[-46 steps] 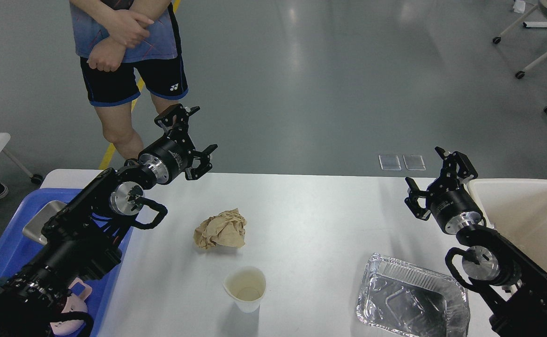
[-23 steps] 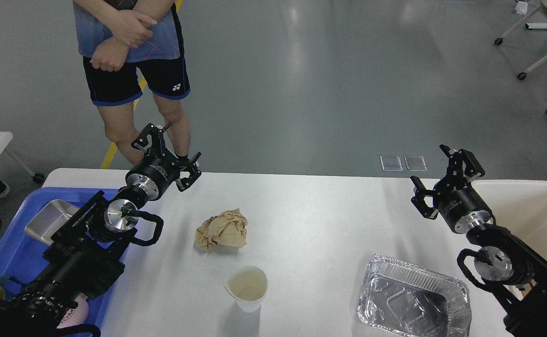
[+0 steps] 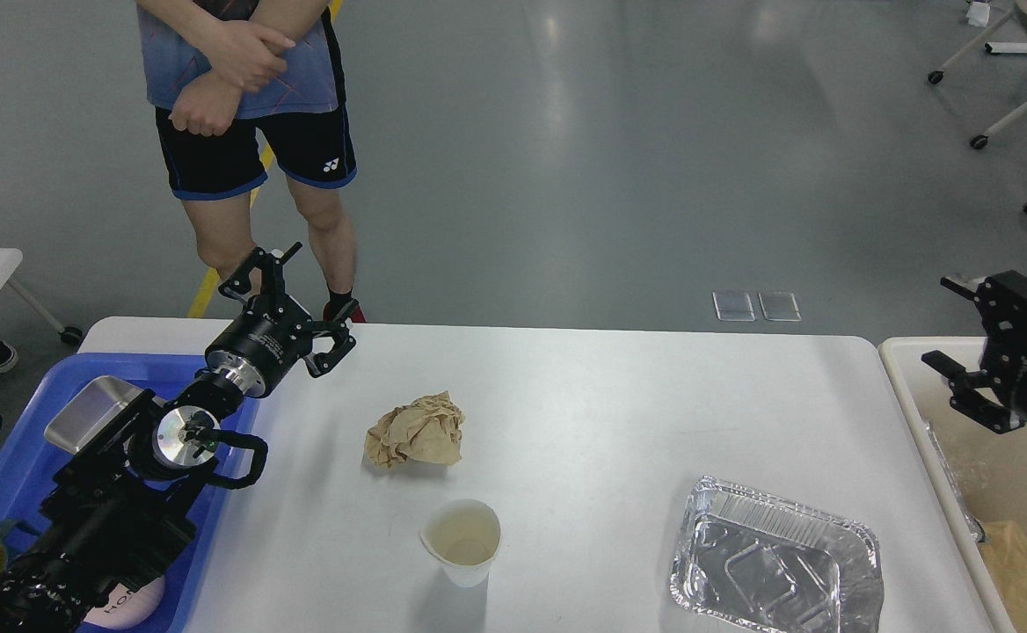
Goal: Tidy desktop
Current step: 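Move the right gripper down toward the foil tray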
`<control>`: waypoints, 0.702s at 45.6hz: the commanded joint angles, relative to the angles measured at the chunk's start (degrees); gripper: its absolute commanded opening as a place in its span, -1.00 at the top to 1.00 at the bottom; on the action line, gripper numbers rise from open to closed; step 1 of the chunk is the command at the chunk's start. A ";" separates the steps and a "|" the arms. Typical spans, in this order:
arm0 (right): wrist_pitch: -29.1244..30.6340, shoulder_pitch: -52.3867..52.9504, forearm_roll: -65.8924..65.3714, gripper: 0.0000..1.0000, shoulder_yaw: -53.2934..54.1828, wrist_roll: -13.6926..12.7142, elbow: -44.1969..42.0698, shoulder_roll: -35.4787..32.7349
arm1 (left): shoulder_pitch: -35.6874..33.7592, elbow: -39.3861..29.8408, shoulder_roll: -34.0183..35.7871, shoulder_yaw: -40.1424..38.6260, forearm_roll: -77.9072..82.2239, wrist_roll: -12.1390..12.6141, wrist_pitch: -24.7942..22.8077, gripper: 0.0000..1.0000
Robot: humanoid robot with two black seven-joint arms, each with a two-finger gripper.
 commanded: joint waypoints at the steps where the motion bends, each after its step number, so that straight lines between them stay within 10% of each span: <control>1: 0.64 -0.21 -0.19 -1.00 -4.51 -3.37 7.57 -9.82 | 1.22 -0.09 -0.58 0.44 0.00 0.09 0.72 -0.95; 18: 4.51 -4.87 -2.39 -1.00 -6.45 -4.17 24.37 -31.98 | 1.75 -4.39 -1.28 0.62 -0.09 0.09 7.41 -0.95; 32: 4.07 -7.94 -5.36 -1.00 -6.63 -4.25 22.71 -29.54 | 2.27 -4.31 -1.20 0.71 -0.09 0.09 7.76 -0.95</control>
